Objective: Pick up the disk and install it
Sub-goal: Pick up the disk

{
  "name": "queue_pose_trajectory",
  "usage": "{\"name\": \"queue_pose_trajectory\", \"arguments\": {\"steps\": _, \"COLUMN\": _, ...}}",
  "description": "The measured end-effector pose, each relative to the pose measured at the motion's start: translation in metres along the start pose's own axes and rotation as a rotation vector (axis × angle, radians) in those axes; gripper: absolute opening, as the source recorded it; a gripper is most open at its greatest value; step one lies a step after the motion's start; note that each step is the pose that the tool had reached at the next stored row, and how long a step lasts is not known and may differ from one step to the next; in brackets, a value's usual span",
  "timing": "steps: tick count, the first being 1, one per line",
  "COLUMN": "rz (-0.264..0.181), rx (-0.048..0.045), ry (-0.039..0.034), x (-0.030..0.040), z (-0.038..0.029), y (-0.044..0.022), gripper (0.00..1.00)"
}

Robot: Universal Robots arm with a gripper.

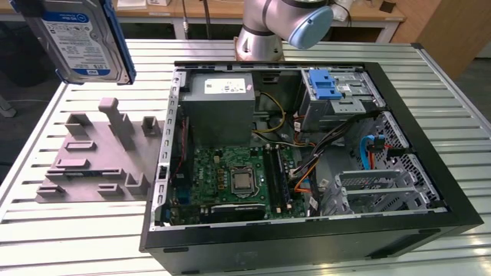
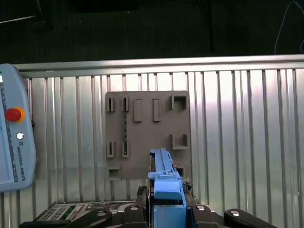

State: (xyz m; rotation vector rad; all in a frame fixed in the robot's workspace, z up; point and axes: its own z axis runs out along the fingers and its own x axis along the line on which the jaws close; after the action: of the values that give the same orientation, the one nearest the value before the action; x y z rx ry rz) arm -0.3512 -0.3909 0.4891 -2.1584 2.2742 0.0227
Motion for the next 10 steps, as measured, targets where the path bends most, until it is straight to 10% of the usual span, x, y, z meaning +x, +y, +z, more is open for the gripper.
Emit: {"name": "queue_pose_trajectory", "arguments": {"steps": 10, "rz": 0.000, "rx": 0.0000, "ry": 0.0000, "x": -0.0003, "z": 0.0000, "y": -0.0066, "gripper": 0.37}}
